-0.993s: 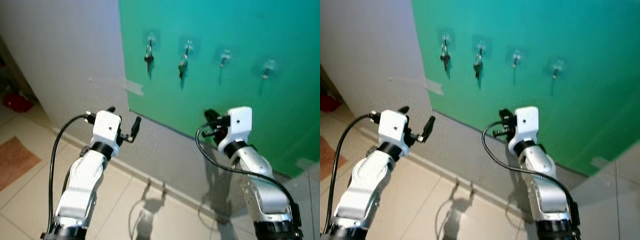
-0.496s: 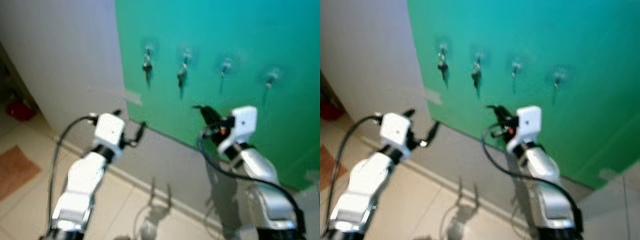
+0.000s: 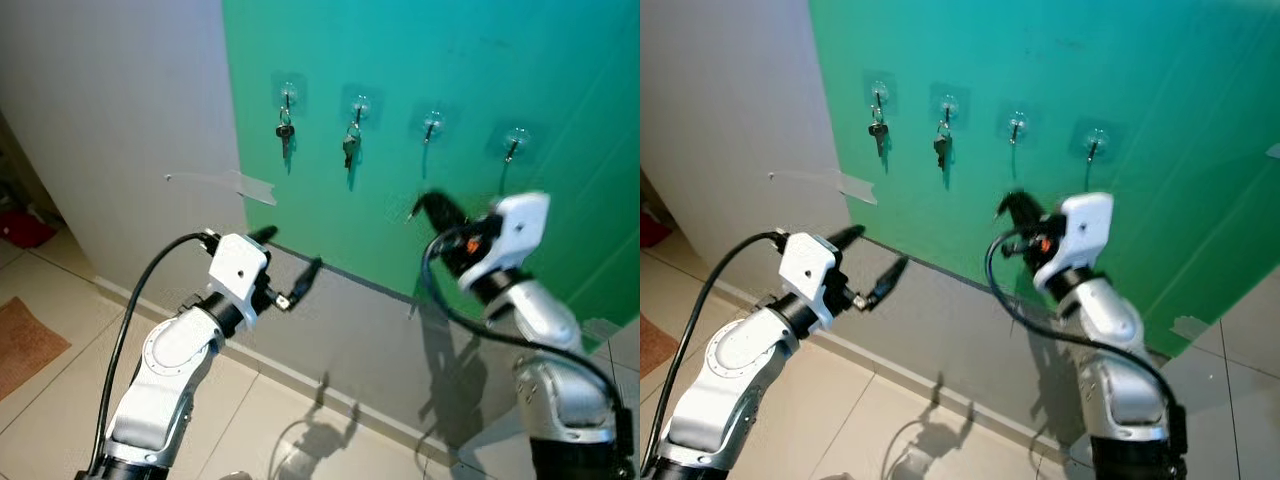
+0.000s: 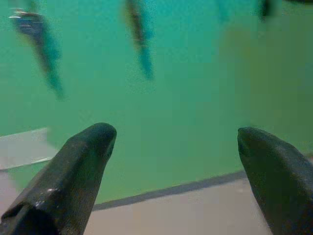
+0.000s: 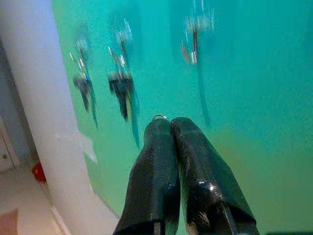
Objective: Hang keys on a hook
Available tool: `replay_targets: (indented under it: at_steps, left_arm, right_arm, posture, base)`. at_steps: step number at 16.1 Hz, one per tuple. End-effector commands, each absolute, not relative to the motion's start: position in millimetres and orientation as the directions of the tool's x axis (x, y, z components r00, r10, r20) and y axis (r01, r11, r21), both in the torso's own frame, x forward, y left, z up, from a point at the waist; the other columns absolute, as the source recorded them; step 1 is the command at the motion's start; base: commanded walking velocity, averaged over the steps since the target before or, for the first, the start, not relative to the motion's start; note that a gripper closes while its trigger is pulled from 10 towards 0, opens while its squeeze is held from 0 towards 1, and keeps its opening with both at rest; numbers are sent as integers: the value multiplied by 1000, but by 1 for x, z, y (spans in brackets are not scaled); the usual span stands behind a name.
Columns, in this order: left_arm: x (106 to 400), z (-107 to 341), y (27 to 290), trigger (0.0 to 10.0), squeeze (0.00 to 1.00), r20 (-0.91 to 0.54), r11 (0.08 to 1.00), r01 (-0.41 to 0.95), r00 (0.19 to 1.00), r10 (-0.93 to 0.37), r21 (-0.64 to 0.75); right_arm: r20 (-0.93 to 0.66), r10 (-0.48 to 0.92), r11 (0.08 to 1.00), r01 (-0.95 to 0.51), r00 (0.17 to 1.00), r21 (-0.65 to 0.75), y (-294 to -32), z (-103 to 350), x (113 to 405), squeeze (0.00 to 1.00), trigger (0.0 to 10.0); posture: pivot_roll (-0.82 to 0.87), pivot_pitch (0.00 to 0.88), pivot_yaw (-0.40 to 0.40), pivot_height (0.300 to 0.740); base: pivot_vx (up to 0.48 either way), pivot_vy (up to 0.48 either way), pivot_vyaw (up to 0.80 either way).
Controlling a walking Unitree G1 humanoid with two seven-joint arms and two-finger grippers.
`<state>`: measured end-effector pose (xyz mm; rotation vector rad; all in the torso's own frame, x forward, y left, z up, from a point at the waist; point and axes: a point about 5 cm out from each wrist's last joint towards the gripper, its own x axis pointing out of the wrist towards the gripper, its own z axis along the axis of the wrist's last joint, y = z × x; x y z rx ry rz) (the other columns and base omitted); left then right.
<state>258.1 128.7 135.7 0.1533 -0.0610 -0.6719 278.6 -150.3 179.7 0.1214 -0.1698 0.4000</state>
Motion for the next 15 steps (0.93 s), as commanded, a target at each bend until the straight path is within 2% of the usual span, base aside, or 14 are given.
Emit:
replay_targets:
  at_steps: [1,6,15]
  left_arm:
    - [256,142,123,10000,0,19,737,656,745,-667,162]
    - [256,142,123,10000,0,13,731,663,739,-674,163]
    - [256,143,122,10000,0,8,724,669,734,-679,166]
  right_arm:
    - [232,388,905,-417,892,89,-148,194,280,0,10000]
    - [269,394,886,-441,879,141,-135,209,289,0,10000]
    - [267,309,896,-374,913,242,-137,215,298,0,10000]
  posture:
    - [-79,0,-38,740]
    - [-75,0,-34,740]
    - [-69,0,-37,740]
  base:
    - [0,0,0]
    - [0,0,0]
    - [0,0,0]
